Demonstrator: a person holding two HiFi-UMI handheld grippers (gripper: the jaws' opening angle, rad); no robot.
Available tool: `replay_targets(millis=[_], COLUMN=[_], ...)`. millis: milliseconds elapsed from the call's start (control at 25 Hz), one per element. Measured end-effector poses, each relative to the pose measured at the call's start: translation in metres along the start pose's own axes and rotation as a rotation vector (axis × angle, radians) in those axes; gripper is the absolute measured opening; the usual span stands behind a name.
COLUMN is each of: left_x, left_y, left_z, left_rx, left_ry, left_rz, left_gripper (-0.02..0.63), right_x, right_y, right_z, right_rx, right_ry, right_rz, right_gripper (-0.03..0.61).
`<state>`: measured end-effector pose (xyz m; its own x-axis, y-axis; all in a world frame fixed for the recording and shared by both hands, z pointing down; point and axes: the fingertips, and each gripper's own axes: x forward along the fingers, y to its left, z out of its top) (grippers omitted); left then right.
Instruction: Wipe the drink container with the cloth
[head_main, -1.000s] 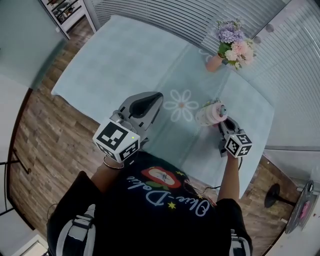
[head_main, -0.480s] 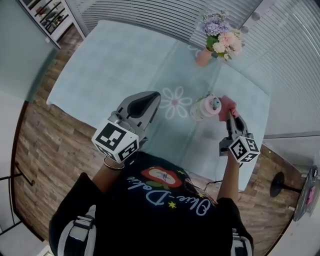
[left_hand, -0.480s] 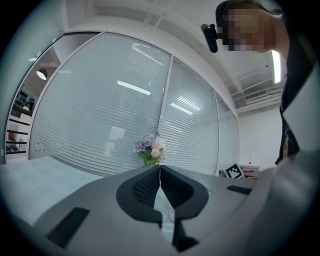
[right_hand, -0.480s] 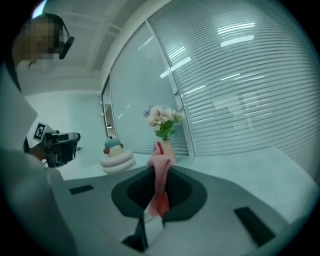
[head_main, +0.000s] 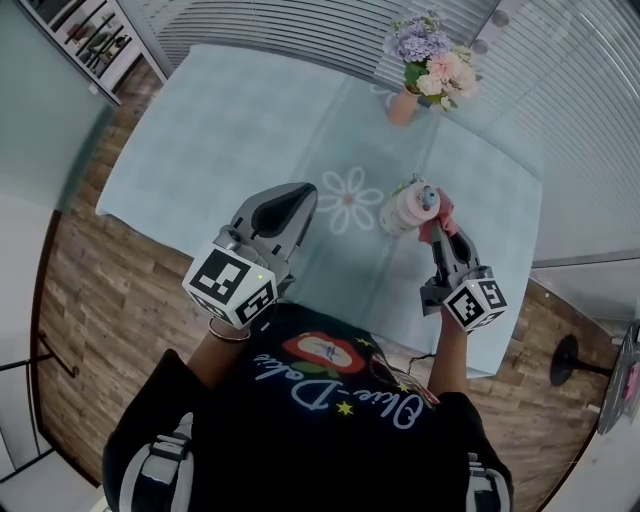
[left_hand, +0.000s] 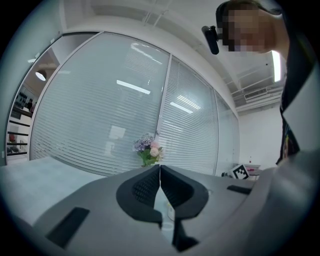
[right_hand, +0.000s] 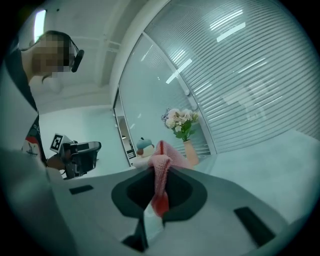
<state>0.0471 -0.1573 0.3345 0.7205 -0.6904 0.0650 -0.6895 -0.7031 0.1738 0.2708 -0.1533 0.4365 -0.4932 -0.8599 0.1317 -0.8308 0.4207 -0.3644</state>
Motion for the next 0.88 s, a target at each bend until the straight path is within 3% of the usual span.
replay_targets(millis=[240, 880], left_x=[-0.003, -0.012], left_y=[0.001, 0.001], left_z=[-0.001, 0.0], left_rx=[-0.003, 0.001], left_ry=[0.002, 0.0], left_rz=[0.011, 0.028], left_gripper=[0.005, 0.005], right_x=[0.002, 0.008], right_y=[-0.003, -0.018], right_z=[-0.015, -0.082], right_rx=[0.079, 0.104], right_ry=[-0.01, 0.221], right_rz=[0.009, -0.064], right_gripper=[0.026, 0.026])
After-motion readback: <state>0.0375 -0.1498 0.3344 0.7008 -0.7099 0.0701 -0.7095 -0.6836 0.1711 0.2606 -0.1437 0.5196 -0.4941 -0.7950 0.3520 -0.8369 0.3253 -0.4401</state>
